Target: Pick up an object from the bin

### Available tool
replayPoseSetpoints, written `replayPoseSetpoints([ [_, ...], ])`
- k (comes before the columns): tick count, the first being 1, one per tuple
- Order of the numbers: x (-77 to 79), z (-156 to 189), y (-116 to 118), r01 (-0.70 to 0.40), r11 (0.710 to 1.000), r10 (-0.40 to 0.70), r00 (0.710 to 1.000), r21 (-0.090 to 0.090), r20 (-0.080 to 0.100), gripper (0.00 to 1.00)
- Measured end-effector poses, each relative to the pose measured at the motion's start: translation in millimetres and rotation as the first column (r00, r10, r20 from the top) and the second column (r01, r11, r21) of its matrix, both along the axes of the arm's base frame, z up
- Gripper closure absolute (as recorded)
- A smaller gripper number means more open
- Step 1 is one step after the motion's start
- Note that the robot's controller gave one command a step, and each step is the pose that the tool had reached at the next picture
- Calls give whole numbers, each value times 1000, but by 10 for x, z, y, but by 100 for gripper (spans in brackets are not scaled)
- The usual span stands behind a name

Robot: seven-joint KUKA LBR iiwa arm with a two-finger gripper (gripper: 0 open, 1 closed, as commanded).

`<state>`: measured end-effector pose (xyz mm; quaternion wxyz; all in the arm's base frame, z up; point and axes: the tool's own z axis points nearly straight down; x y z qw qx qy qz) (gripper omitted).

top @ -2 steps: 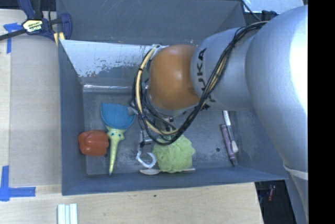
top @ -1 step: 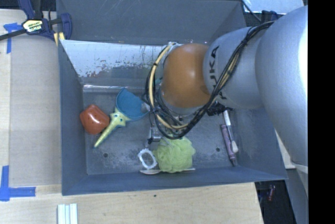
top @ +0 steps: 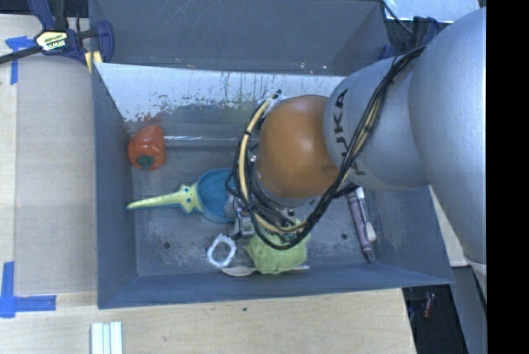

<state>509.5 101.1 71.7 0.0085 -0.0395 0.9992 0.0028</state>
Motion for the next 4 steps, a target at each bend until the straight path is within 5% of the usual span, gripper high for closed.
replayPoseSetpoints([
  [2, -1, 0, -12, 7, 1000, -7, 1000, 1, 0, 100],
  [3, 114, 695, 454, -217, 976, 217, 976, -4, 1, 100],
  [4, -171, -43, -186, 47, 999, -47, 999, -5, -9, 0],
])
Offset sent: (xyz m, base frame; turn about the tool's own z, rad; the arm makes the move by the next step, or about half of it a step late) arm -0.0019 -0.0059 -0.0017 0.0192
